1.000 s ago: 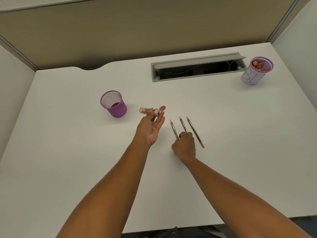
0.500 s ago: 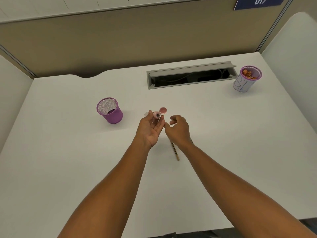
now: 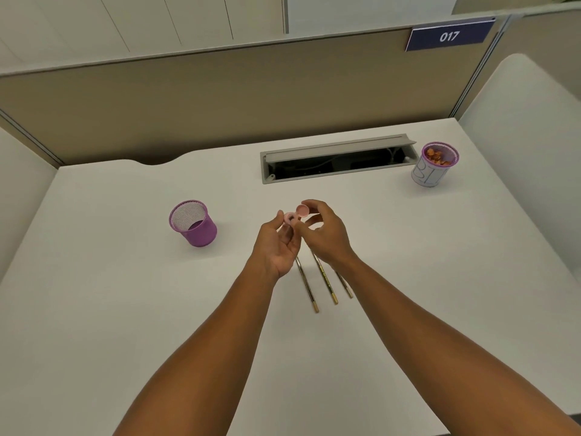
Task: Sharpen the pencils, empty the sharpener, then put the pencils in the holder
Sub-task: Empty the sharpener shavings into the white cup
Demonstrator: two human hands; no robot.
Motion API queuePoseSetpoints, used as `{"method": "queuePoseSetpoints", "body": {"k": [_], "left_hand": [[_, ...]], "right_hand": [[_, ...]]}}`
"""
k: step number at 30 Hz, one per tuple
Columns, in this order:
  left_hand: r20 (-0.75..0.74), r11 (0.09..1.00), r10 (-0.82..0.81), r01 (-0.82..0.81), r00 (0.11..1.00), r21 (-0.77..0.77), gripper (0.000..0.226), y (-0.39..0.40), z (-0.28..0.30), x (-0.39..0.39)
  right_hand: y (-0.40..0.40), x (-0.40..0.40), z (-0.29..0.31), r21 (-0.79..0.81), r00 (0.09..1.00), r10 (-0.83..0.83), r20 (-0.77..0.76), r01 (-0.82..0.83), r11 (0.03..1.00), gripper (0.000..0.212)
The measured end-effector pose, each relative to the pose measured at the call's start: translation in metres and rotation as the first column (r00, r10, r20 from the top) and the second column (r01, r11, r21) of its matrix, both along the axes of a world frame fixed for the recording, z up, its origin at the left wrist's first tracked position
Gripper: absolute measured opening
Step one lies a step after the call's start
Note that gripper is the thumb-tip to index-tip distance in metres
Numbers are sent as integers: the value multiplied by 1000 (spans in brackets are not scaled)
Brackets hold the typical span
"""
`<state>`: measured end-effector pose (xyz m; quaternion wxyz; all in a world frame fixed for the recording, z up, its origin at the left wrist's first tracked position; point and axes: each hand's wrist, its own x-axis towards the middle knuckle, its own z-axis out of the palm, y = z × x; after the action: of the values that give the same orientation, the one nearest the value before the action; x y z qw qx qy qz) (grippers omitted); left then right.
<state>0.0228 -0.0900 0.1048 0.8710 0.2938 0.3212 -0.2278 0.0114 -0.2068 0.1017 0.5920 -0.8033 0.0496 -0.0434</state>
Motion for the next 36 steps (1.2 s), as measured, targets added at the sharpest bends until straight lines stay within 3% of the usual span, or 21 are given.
{"method": "queuePoseSetpoints", "body": {"k": [7, 13, 22, 25, 31, 36], "left_hand": [[-31, 998, -61, 61, 998, 4, 35, -24, 12, 3], [-44, 993, -113, 114, 993, 17, 38, -41, 19, 7], [-26, 978, -209, 209, 978, -10, 47, -51, 30, 6], [-7, 954, -292, 292, 956, 64, 47, -48, 33, 5], [98, 841, -461, 398, 882, 367, 46, -43, 45, 7], [175, 762, -564, 426, 807, 488, 37, -36, 56, 8]], "right_hand": [[-17, 3, -2, -197, 982, 64, 176, -28, 980, 51], [-29, 5, -3, -324, 964, 26, 264, 63, 944, 43], [-37, 4, -1, -384, 934, -5, 358, 153, 910, 35], [-39, 1, 2, -402, 928, 0, 373, 161, 901, 36], [-40, -1, 9, -365, 957, -77, 281, 180, 913, 52], [-36, 1, 17, -398, 963, -99, 249, 195, 896, 57]]}}
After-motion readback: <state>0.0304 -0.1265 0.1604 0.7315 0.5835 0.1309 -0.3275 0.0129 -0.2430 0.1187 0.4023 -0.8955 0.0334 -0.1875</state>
